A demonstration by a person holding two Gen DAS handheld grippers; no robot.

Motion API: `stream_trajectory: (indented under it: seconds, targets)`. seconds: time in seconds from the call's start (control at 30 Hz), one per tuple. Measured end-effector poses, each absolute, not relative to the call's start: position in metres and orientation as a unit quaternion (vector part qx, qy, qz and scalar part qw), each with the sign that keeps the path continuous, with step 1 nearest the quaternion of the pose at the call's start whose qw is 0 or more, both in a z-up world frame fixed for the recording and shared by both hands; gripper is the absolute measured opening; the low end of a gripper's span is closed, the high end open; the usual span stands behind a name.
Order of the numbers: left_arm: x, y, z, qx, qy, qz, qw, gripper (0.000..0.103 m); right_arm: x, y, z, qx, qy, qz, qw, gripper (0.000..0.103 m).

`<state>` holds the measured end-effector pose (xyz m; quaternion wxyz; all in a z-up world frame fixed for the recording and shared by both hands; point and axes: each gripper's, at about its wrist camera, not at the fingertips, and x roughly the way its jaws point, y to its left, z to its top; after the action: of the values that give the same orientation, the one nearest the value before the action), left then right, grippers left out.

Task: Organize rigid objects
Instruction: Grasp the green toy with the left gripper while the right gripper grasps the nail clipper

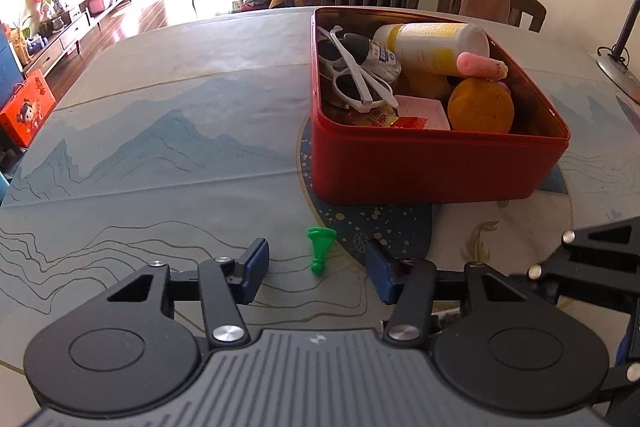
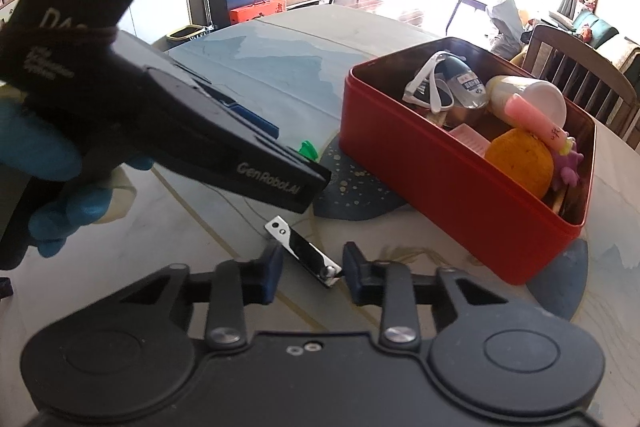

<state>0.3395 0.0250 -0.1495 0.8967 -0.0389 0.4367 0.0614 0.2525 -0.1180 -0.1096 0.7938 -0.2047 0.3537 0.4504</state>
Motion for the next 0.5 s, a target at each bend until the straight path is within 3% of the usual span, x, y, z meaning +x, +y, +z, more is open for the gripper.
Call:
stream_trajectory:
  seconds: [0.17, 0.23, 0.5]
  targets:
    - [0.343, 0.025, -0.148, -0.036, 0.437, 0.064, 0.897, 0.033, 0.248, -0.12, -0.109, -0.21, 0.355, 0.442, 0.797, 0.01]
    - [0.344, 0.025, -0.148, -0.038, 0.437, 0.061, 0.896, 0.025, 0.246, -0.123, -0.108, -0.21, 0.356, 0.433, 0.801, 0.01]
    - [0.345, 0.02, -0.149, -0.026, 0.436, 0.052, 0.898, 0.017, 0.244, -0.143, -0.11, -0.189, 0.364, 0.391, 0.824, 0.01]
